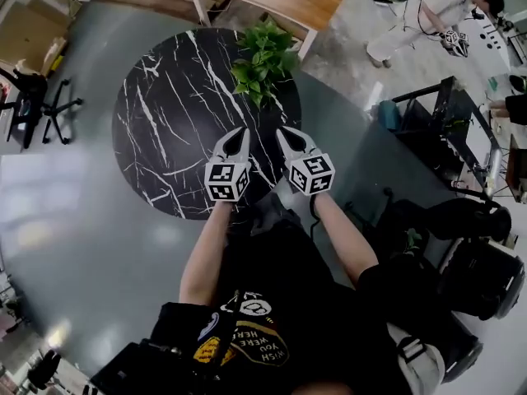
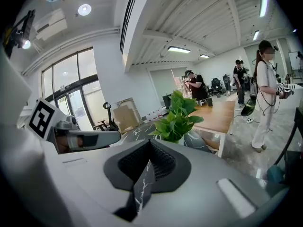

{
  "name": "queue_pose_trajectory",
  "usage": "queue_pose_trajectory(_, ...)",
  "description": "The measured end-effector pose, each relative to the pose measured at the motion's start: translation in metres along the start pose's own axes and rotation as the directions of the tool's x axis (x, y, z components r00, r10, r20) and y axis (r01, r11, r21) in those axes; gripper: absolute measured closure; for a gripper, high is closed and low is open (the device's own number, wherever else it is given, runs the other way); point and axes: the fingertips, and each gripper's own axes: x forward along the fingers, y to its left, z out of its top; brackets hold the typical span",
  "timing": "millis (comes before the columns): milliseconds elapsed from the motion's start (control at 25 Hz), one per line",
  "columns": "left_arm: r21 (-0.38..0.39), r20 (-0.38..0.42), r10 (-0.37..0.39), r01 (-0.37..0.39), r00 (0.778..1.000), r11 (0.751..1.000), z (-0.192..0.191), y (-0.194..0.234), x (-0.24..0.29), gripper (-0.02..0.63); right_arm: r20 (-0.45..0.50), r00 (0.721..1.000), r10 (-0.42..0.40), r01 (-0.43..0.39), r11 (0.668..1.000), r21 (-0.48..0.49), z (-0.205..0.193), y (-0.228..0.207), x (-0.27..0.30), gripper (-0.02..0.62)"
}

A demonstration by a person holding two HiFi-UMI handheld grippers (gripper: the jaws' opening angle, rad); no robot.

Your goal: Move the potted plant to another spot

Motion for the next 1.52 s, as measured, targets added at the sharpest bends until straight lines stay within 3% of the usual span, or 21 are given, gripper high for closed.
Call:
queue_pose_trajectory(200, 0.027, -0.057, 0.025, -0.023, 0.998, 0.999, -0.037, 0.038, 0.036, 0.603, -0.035, 0.999, -0.008, 0.004, 0.994, -0.11, -0.033, -0.031, 0.067, 0.587)
queue_pose_trajectory(280, 0.025, -0.074, 0.044, -0.043, 0.996, 0.999, -0.049, 0.056, 0.048, 0.601, -0.071, 0.997, -0.006, -0.005, 0.989, -0.145, -0.056, -0.04, 0.096, 0.533)
queue_pose_trajectory(480, 0.0, -0.093, 0.063, -0.063, 0.994, 0.998, -0.065, 0.091, 0.069, 0.602, -0.086, 0.993, -0.078, 0.059, 0.975, -0.214, -0.097, -0.065, 0.157, 0.248)
queue_pose_trajectory(600, -0.009, -0.083, 0.048, -0.049, 0.995, 0.999, -0.066, 0.102, 0.067, 0.601, -0.084, 0.988, -0.129, 0.108, 0.971, -0.215, -0.104, -0.079, 0.192, 0.118)
queue_pose_trajectory(720, -0.014, -0.067, 0.036, -0.037, 0.997, 0.999, -0.063, 0.112, 0.059, 0.601, -0.071, 0.984, -0.165, 0.147, 0.966, -0.215, -0.098, -0.091, 0.217, 0.056)
queue_pose_trajectory(1000, -0.047, -0.046, 0.053, -0.055, 0.998, 0.997, -0.061, 0.135, 0.046, 0.602, -0.052, 0.968, -0.246, 0.233, 0.955, -0.185, -0.085, -0.108, 0.242, 0.031)
queue_pose_trajectory(1200, -0.057, -0.039, 0.042, -0.044, 0.998, 0.997, -0.061, 0.136, 0.048, 0.601, -0.05, 0.964, -0.261, 0.248, 0.951, -0.185, -0.08, -0.11, 0.252, 0.033)
queue_pose_trajectory(1360, -0.065, -0.04, 0.039, -0.041, 0.998, 0.997, -0.061, 0.135, 0.048, 0.602, -0.054, 0.962, -0.267, 0.251, 0.947, -0.2, -0.078, -0.111, 0.256, 0.109)
queue_pose_trajectory(1520, -0.068, -0.036, 0.039, -0.041, 0.999, 0.997, -0.059, 0.136, 0.047, 0.603, -0.05, 0.962, -0.268, 0.253, 0.947, -0.198, -0.076, -0.111, 0.255, 0.112)
